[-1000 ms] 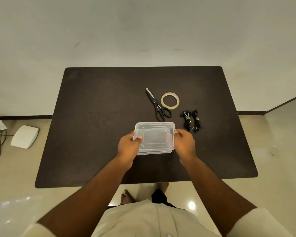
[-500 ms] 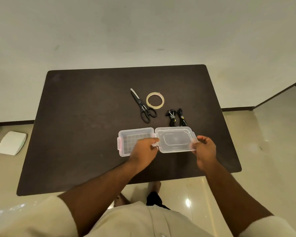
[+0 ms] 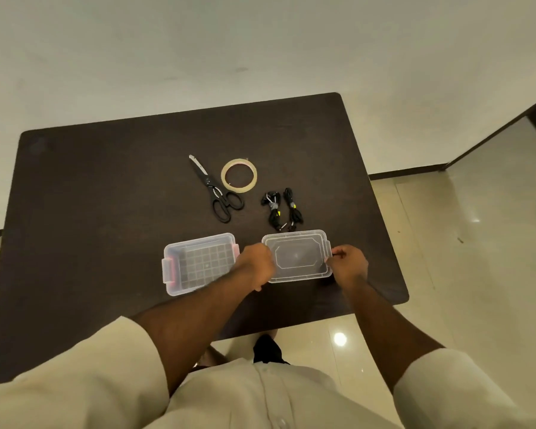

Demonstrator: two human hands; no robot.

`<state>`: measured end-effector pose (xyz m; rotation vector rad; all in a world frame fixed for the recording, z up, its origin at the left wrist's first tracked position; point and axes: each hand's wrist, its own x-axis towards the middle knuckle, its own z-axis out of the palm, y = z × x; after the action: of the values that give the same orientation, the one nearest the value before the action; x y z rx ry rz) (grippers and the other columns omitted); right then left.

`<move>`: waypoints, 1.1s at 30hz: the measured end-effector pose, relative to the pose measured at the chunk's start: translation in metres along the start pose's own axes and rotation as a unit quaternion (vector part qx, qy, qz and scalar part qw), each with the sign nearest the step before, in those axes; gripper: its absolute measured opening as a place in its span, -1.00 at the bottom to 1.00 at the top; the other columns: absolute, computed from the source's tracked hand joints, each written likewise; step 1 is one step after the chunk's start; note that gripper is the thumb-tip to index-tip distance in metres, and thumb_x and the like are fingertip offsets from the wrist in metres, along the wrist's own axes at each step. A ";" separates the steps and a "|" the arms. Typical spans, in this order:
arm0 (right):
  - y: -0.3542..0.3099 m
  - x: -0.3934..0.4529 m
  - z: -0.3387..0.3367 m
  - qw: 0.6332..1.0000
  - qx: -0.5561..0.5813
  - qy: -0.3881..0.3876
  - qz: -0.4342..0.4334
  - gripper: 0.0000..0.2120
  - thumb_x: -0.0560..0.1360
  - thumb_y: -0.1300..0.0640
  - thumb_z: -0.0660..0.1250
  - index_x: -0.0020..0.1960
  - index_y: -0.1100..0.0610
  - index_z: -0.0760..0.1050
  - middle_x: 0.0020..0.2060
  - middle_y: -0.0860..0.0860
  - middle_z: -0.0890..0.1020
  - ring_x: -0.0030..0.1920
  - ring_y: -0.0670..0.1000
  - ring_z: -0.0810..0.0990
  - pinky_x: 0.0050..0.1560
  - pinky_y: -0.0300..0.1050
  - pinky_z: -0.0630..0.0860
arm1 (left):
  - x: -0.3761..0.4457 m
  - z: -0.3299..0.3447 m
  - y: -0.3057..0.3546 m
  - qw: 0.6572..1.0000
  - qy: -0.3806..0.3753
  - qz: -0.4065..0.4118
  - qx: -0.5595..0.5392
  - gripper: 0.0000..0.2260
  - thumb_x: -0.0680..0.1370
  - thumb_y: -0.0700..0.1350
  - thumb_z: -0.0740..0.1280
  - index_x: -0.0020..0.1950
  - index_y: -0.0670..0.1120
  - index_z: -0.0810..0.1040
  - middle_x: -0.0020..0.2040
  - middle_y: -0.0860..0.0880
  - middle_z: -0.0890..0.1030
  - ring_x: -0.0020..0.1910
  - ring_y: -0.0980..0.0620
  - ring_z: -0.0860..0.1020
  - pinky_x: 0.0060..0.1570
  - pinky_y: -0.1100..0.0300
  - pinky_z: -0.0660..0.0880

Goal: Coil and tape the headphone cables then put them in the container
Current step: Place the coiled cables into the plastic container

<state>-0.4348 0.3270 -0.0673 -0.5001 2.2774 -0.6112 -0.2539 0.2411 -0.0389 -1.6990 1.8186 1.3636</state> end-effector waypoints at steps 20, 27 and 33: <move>-0.100 0.066 0.051 0.968 -0.154 -0.059 -0.190 -0.82 0.47 0.05 0.34 -0.19 0.18 0.52 -0.15 0.13 0.62 -0.12 0.15 0.59 -0.13 0.00 0.55 | 0.104 -0.031 0.053 0.976 0.201 -0.043 -0.074 -0.74 0.45 0.00 0.44 -0.08 -0.20 0.63 -0.07 -0.18 0.67 -0.05 -0.17 0.63 -0.24 0.14 0.45; -0.121 0.048 0.046 0.972 -0.085 -0.039 -0.214 -0.68 0.50 0.12 0.31 -0.41 0.05 0.34 -0.42 -0.03 0.47 -0.37 0.00 0.49 -0.37 -0.16 0.38 | 0.061 -0.071 0.038 0.966 0.231 0.067 -0.099 -0.76 0.47 -0.08 0.37 -0.33 -0.20 0.58 -0.39 -0.11 0.58 -0.37 -0.07 0.55 -0.27 0.09 0.51; -0.156 -0.004 0.055 0.926 -0.072 -0.062 -0.366 -0.91 0.46 0.09 0.37 -0.17 0.09 0.60 -0.26 -0.02 0.56 -0.23 -0.04 0.51 -0.23 -0.16 0.40 | -0.040 -0.123 -0.029 0.958 0.213 0.169 0.090 -0.82 0.54 -0.06 0.28 -0.23 -0.08 0.54 -0.29 0.01 0.55 -0.30 0.02 0.52 -0.30 0.16 0.42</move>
<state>-0.3655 0.1869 -0.0132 -1.4522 1.9813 -0.7345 -0.1722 0.1736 0.0408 -1.7374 2.4834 0.9454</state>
